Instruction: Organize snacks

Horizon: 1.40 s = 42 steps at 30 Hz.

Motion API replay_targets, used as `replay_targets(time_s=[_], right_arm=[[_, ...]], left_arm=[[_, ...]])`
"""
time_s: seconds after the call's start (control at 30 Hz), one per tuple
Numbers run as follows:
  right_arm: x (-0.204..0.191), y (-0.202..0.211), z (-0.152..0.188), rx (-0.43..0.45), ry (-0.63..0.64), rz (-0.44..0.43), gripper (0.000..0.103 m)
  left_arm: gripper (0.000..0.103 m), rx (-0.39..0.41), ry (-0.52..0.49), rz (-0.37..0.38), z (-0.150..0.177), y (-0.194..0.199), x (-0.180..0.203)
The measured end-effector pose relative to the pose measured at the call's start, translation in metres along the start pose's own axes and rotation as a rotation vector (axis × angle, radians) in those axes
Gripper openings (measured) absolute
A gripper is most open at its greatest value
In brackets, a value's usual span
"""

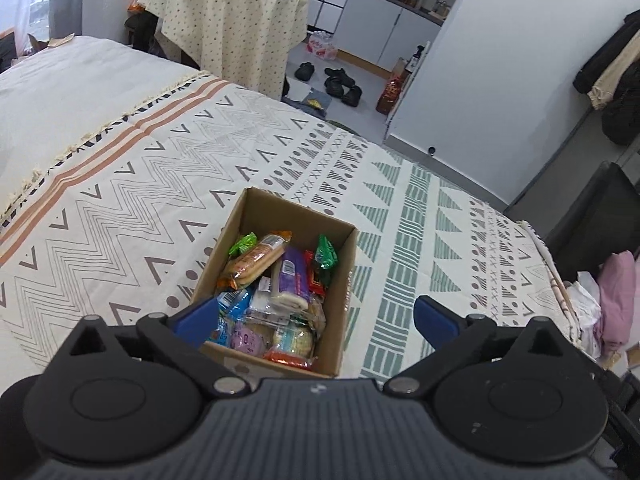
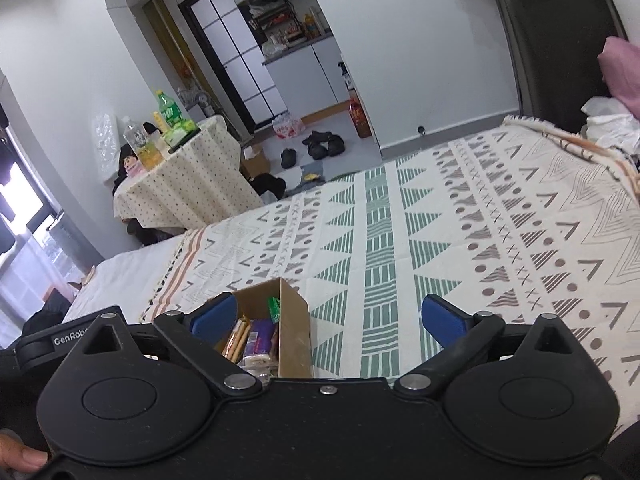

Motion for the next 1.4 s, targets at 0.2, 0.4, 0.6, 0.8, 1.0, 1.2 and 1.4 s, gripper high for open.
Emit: replay_targets(time_s=[0.2, 0.4, 0.6, 0.8, 1.0, 1.2, 1.4], right_arm=[[-0.002, 0.022, -0.004, 0.051, 0.024, 0.010, 0.103], [0.002, 0.038, -0.001, 0.066, 0.032, 0.043, 0.103], [-0.001, 0.052, 0.003, 0.057, 0.052, 0.049, 0.103], [-0.006, 0.065, 0.007, 0.055, 0.075, 0.052, 0.103], [-0.012, 0.079, 0.016, 0.047, 0.096, 0.055, 0.103], [-0.013, 0.093, 0.023, 0.042, 0.075, 0.069, 0.103], [-0.016, 0.103, 0.035, 0.026, 0.088, 0.074, 0.103]], left_arm=[[0.103, 0.027, -0.012, 0.020, 0.003, 0.021, 0.000], [0.103, 0.054, -0.041, 0.039, 0.009, 0.040, 0.000], [0.103, 0.055, -0.061, 0.078, 0.019, 0.055, 0.000], [0.103, 0.056, -0.106, 0.082, 0.026, 0.070, -0.002], [0.103, 0.076, -0.154, 0.091, 0.033, 0.085, -0.005], [0.103, 0.083, -0.204, 0.092, 0.043, 0.096, -0.007], [0.103, 0.107, -0.252, 0.096, 0.051, 0.108, -0.012]])
Point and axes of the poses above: each gripper's, at about its wrist camera, not at the fingertips, and y roughly against the way its jaws point, x to its right, z to its underside, the point moved 8 cm from there along -y, roughly the way its jaws point, and after that the axes turned 10 degrees about -z, right-handed, at the moved point
